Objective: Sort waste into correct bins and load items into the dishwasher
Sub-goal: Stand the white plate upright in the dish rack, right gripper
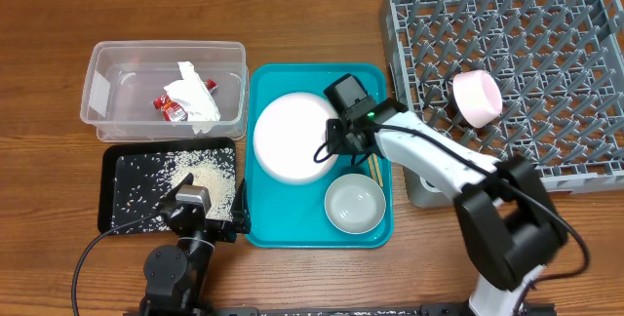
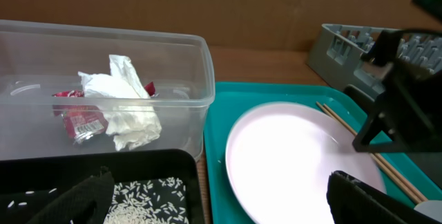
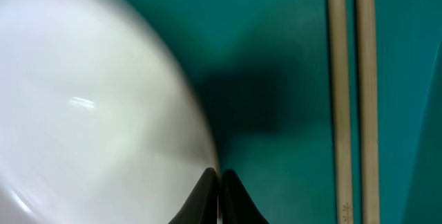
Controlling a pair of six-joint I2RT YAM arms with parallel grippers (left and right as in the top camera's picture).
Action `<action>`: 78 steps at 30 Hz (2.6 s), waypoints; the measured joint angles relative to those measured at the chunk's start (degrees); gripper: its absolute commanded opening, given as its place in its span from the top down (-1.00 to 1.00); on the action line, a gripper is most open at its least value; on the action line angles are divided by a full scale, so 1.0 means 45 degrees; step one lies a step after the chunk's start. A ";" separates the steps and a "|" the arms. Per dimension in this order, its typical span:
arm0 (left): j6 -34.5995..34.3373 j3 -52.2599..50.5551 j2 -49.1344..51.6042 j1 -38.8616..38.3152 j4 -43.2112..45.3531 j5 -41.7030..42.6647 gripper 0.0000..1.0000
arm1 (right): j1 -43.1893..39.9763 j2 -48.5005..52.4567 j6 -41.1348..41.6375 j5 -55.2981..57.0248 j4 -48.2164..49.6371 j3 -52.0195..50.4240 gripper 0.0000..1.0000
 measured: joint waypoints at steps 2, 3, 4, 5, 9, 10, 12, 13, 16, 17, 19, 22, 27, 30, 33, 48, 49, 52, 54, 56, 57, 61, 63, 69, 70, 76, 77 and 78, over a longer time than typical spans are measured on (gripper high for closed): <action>-0.0005 0.0000 0.0000 0.0000 0.0000 0.0000 -1.00 | 0.0000 -0.0568 -0.0121 0.0000 -0.0049 0.0000 0.92; 0.0000 0.0000 -0.0005 0.0000 0.0000 0.0000 -1.00 | 0.0000 -0.0753 -0.0199 0.0044 0.0005 0.0000 0.92; -0.0005 0.0000 0.0000 0.0000 0.0000 0.0000 -1.00 | -0.0005 -0.0884 -0.0262 0.0044 -0.0010 0.0000 0.92; -0.0005 0.0000 -0.0005 0.0000 0.0000 0.0000 -1.00 | -0.0010 -0.1015 -0.0359 0.0087 -0.0024 0.0000 0.92; 0.0000 0.0000 -0.0005 0.0000 0.0000 0.0000 -1.00 | -0.0010 -0.1481 -0.0729 0.0243 -0.0049 0.0000 0.92; 0.0000 0.0000 0.0000 0.0000 0.0000 0.0000 -1.00 | -0.0010 -0.1608 -0.0797 0.0267 -0.0039 0.0000 0.92; 0.0000 0.0000 -0.0005 0.0000 0.0000 0.0000 -1.00 | -0.0010 -0.1919 -0.1015 0.0413 -0.0039 0.0000 0.92; 0.0000 0.0000 -0.0005 0.0000 0.0000 0.0000 -1.00 | -0.0010 -0.2123 -0.1166 0.0670 -0.0044 0.0000 0.92; 0.0000 0.0000 0.0000 0.0000 0.0000 0.0000 -1.00 | 0.0005 -0.2773 -0.1481 0.2341 -0.0214 0.0010 0.92; 0.0000 0.0000 0.0000 0.0000 0.0000 0.0000 -1.00 | 0.0005 -0.2958 -0.1545 0.2997 -0.0267 0.0024 0.92; -0.0005 0.0000 -0.0005 0.0000 0.0000 0.0000 -1.00 | -0.0005 -0.3429 -0.1656 0.4804 -0.0296 0.0107 0.92; -0.0005 0.0000 0.0000 0.0000 0.0005 0.0000 -1.00 | -0.0024 -0.4114 -0.2273 0.7946 0.0733 0.0277 0.92; 0.0000 -0.0005 0.0000 0.0000 0.0000 0.0000 -1.00 | -0.0491 -0.4872 -0.5032 1.2012 0.3978 0.0777 0.92; -0.0005 -0.0005 0.0000 0.0000 0.0005 0.0000 -1.00 | -0.1200 -0.4969 -0.6397 1.3129 0.4959 0.0884 0.92; -0.0005 -0.0005 0.0000 0.0000 0.0000 0.0000 -1.00 | -0.2171 -0.4843 -0.7159 1.3556 0.5095 0.0884 0.92; -0.0005 -0.0005 0.0000 0.0000 0.0000 0.0000 -1.00 | -0.4245 -0.2263 -0.7961 1.2925 0.4945 0.0884 0.92; -0.0005 -0.0005 0.0000 0.0000 0.0000 0.0000 -1.00 | -0.4245 -0.2055 -0.7956 1.2871 0.4969 0.0884 0.92; -0.0005 -0.0005 0.0000 0.0000 0.0000 0.0000 -1.00 | -0.4250 -0.1341 -0.7961 1.2750 0.4979 0.0884 0.92; -0.0005 0.0000 0.0000 0.0000 0.0005 0.0000 -1.00 | -0.4245 -0.0962 -0.7961 1.2687 0.4993 0.0879 0.81; 0.0000 -0.0005 0.0000 0.0000 0.0000 0.0000 -1.00 | -0.4197 -0.0801 -0.7893 1.2624 0.4940 0.0879 0.14; 0.0000 -0.0005 0.0000 0.0000 0.0000 0.0000 -1.00 | -0.4172 -0.0797 -0.8019 1.2624 0.4906 0.0879 -0.18; 0.0000 -0.0005 -0.0005 0.0000 0.0005 0.0000 -1.00 | -0.3750 -0.0797 -0.8019 1.2993 0.4886 0.0884 -0.57; 0.0000 -0.0005 0.0000 0.0000 0.0005 0.0000 -1.00 | -0.3196 -0.0874 -0.7995 1.3182 0.4323 0.0884 -0.57; -0.0005 -0.0005 -0.0005 0.0000 0.0005 0.0000 -1.00 | -0.1486 -0.2268 -0.6815 1.1657 0.0646 0.0937 -0.57; 0.0000 -0.0010 -0.0005 0.0000 0.0005 -0.0005 -1.00 | -0.1258 -0.2671 -0.6358 1.0943 -0.0097 0.0971 -0.57; -0.0005 -0.0010 -0.0005 0.0000 0.0010 0.0000 -1.00 | -0.1093 -0.5241 -0.3759 0.3313 -0.3536 0.1253 -0.29; 0.0000 -0.0010 -0.0005 0.0000 0.0010 0.0000 -1.00 | -0.1098 -0.5377 -0.3575 0.2341 -0.4027 0.1307 -0.25; -0.0005 -0.0010 -0.0005 0.0000 0.0010 0.0000 -1.00 | -0.1093 -0.5445 -0.3385 0.1214 -0.4677 0.1336 -0.25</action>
